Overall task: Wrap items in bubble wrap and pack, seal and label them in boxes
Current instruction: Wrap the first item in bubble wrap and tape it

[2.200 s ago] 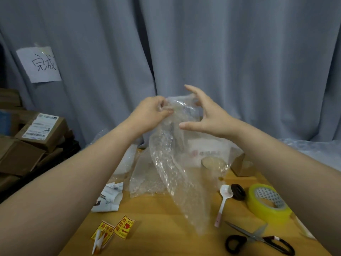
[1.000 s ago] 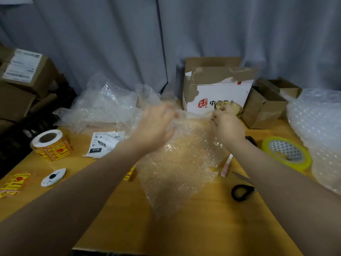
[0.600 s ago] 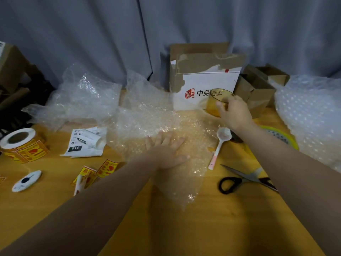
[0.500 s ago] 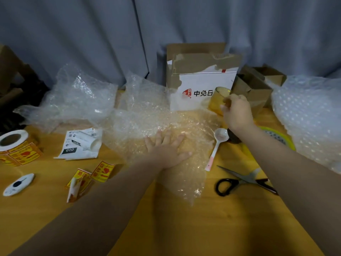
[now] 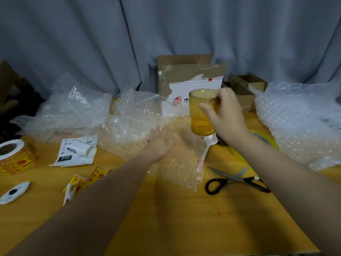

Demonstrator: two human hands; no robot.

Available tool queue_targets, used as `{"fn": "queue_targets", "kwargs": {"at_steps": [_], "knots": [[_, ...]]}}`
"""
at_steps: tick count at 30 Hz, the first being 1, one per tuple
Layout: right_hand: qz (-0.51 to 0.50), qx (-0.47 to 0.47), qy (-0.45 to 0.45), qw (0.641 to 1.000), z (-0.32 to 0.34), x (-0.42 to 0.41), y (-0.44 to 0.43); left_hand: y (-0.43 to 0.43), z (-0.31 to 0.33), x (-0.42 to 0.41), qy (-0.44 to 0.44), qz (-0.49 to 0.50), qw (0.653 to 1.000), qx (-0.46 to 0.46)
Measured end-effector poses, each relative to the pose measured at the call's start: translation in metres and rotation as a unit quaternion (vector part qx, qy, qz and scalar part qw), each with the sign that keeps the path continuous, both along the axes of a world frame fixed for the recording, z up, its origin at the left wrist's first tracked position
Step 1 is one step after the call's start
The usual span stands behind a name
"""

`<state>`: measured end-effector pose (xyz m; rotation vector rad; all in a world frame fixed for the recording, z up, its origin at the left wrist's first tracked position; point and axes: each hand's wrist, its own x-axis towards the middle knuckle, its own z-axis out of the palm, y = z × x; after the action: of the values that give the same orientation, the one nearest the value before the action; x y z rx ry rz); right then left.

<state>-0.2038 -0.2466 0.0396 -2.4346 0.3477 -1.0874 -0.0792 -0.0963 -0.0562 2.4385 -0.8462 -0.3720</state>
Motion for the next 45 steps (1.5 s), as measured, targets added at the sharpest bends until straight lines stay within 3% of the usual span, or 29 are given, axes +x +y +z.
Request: {"fn": "queue_targets", "kwargs": {"at_steps": [4, 7, 10, 15, 17, 21, 23, 26, 32, 37, 40, 42, 45], "knots": [[0.098, -0.132, 0.159, 0.974, -0.005, 0.001, 0.032, 0.038, 0.028, -0.002, -0.087, 0.043, 0.986, -0.138], [0.146, -0.214, 0.267, 0.928, -0.008, 0.011, 0.055, 0.063, 0.047, -0.017, -0.076, -0.022, 0.977, -0.199], [0.181, -0.288, 0.297, 0.892, -0.015, 0.02, 0.076, 0.075, 0.047, -0.034, -0.015, -0.094, 0.982, -0.165], [0.241, -0.327, 0.301, 0.863, -0.028, 0.023, 0.096, 0.076, 0.019, -0.024, 0.011, -0.058, 0.997, -0.058], [0.241, -0.318, 0.301, 0.866, -0.036, 0.022, 0.09, 0.075, 0.01, -0.018, -0.021, -0.064, 0.997, 0.04], [0.124, -0.224, 0.345, 0.903, -0.049, 0.02, 0.057, 0.077, -0.006, -0.019, -0.06, -0.063, 0.978, 0.188], [0.102, -0.133, 0.371, 0.913, -0.054, 0.021, 0.043, 0.076, -0.009, -0.018, -0.06, -0.062, 0.975, 0.203], [0.12, -0.042, 0.326, 0.937, -0.06, 0.023, 0.036, 0.075, -0.006, -0.008, -0.054, -0.088, 0.973, 0.206], [0.176, -0.094, 0.291, 0.936, -0.059, 0.022, 0.036, 0.09, 0.006, 0.029, -0.044, -0.195, 0.953, 0.229], [0.198, -0.091, 0.272, 0.937, -0.065, 0.018, 0.04, 0.099, 0.006, 0.037, -0.074, -0.189, 0.947, 0.25], [0.195, -0.068, 0.268, 0.941, -0.073, 0.019, 0.041, 0.103, 0.01, 0.029, -0.031, -0.15, 0.967, 0.204], [0.193, -0.052, 0.255, 0.946, -0.078, 0.02, 0.04, 0.101, 0.02, 0.017, -0.005, -0.127, 0.986, 0.104], [0.203, -0.039, 0.236, 0.949, -0.085, 0.02, 0.04, 0.09, 0.033, -0.004, -0.073, -0.137, 0.988, 0.003]]}}
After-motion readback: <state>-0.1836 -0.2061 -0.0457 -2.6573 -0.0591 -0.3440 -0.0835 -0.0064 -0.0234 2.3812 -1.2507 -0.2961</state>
